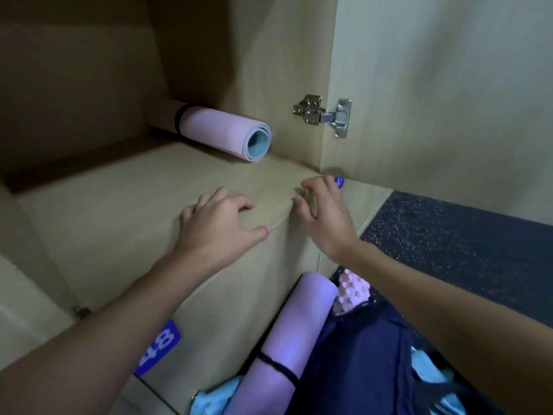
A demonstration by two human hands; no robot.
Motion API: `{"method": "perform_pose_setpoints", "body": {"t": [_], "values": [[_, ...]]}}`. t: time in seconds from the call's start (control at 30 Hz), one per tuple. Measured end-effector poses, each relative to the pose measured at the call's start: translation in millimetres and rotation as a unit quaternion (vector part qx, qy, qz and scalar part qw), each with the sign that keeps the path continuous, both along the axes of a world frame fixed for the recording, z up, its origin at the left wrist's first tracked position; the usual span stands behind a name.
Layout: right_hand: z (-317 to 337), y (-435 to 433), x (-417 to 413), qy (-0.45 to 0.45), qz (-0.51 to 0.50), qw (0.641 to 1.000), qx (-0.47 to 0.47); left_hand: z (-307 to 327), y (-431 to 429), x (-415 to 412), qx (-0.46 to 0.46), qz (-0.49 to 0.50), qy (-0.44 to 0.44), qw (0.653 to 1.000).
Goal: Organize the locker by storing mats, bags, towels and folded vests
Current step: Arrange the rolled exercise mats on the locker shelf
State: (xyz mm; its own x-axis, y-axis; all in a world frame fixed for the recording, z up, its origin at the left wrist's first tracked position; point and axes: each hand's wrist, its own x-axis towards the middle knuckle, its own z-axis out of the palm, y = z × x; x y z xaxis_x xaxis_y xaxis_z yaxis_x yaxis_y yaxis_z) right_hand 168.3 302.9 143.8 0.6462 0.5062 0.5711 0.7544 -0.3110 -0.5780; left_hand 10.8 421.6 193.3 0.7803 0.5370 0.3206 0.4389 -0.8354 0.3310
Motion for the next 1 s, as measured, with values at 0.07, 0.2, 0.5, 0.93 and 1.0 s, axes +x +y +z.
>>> {"method": "perform_pose_setpoints", "body": {"t": [0.07,0.2,0.5,0.93,1.0], "values": [[-38,-35,-10,0.055,-0.033,0.997,-0.038,0,-6,-2,0.008,-0.036,-0.003,0.999],[-96,-72,-21,0.262,-0.068,0.937,-0.219,-11,-30,-15,0.083,-0.174,0.016,0.981],[-151,-59,-30,0.377,-0.095,0.904,-0.179,-103,-41,-55,-0.012,-0.281,0.172,0.944],[-53,-72,-56,0.392,-0.003,0.92,0.014,-127,-50,-48,-0.233,-0.205,0.109,0.944],[-12,-82,-61,0.357,0.02,0.932,0.051,-116,-57,-45,-0.273,-0.2,0.022,0.941]]}}
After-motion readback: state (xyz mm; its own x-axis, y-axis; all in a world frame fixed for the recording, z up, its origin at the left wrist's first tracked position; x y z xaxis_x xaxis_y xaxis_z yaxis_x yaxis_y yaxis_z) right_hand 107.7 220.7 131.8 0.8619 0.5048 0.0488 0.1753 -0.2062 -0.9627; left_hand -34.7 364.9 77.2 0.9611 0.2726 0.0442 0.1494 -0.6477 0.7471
